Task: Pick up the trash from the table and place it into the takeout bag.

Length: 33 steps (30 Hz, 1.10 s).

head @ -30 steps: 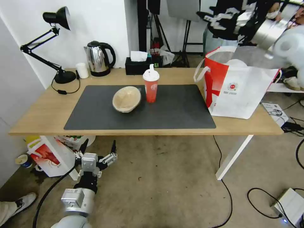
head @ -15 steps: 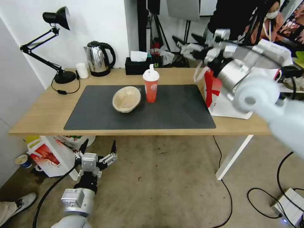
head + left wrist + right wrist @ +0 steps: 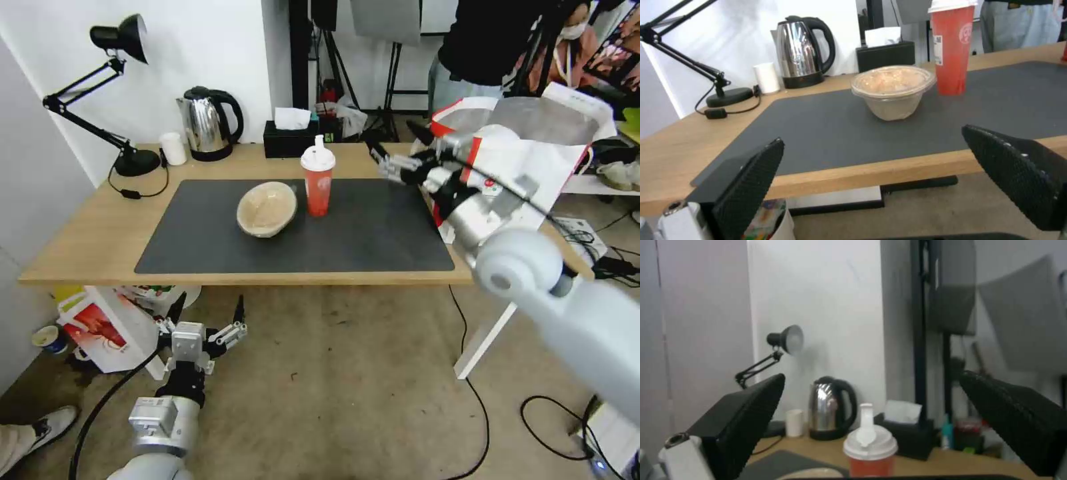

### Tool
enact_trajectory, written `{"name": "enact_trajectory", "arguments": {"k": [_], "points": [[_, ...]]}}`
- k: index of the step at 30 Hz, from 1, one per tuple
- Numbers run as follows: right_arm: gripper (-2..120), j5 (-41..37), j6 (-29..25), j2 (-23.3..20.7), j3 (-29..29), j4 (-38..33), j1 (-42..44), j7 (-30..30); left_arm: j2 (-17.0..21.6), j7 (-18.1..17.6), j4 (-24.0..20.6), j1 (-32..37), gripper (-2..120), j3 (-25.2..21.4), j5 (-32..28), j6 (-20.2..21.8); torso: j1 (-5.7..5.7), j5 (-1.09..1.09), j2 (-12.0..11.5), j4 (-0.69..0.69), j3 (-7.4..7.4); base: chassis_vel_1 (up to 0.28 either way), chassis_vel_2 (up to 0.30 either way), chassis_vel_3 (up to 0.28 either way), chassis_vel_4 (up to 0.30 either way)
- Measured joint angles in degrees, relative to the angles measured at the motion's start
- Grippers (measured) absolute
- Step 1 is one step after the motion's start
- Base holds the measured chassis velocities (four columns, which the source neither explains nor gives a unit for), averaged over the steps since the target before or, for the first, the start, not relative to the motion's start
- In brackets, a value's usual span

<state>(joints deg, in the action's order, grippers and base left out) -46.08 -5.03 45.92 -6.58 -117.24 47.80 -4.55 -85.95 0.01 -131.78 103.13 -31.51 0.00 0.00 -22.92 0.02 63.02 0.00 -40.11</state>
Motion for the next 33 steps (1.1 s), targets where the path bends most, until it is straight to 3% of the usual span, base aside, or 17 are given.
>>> {"name": "enact_trajectory", "arguments": {"k": [4,9,13,22,23,25,27,33], "points": [[100,11.4,-0.9,7.4,-8.5,-6.4,12.0,0.8,0.0,0.0,0.0,0.0,100,0.0,0.0,0.0,0.0,-0.03,0.0,0.0,0.01,0.0,0.0,0.0,0.0],[100,17.7,-2.6,13.4,-14.0,-10.8,21.1,2.3,0.0,0.0,0.0,0.0,100,0.0,0.0,0.0,0.0,-0.01,0.0,0.0,0.01,0.0,0.0,0.0,0.0],[100,25.2,-6.8,21.2,-20.0,-14.7,31.1,5.8,0.0,0.0,0.0,0.0,100,0.0,0.0,0.0,0.01,-0.02,0.0,-0.01,0.01,0.0,0.0,0.0,0.0],[100,33.7,-15.5,29.6,-22.0,-16.3,39.7,9.4,0.0,0.0,0.0,0.0,100,0.0,0.0,0.0,0.01,-0.03,0.0,0.0,0.01,0.0,0.0,0.0,0.0],[100,35.3,-19.0,31.9,-21.2,-15.9,42.3,10.6,0.0,0.0,0.0,0.0,100,0.0,0.0,0.0,0.01,-0.03,0.0,-0.01,0.02,0.0,0.0,0.0,0.0],[100,35.9,-20.6,32.7,-20.9,-15.5,42.9,10.9,0.0,0.0,0.0,0.0,100,0.0,0.0,0.0,0.01,-0.04,0.0,-0.01,0.01,0.0,0.0,0.0,0.0],[100,38.8,-27.4,36.4,-19.9,-13.2,45.2,12.6,0.0,0.0,0.0,0.0,100,0.0,0.0,0.0,0.0,-0.02,0.0,0.0,0.0,0.0,0.0,0.0,0.0],[100,39.4,-32.7,38.5,-19.4,-9.7,47.8,14.7,0.0,0.0,0.0,0.0,100,0.0,0.0,0.0,0.01,-0.03,0.0,-0.01,0.01,0.0,0.0,0.0,0.0]]}}
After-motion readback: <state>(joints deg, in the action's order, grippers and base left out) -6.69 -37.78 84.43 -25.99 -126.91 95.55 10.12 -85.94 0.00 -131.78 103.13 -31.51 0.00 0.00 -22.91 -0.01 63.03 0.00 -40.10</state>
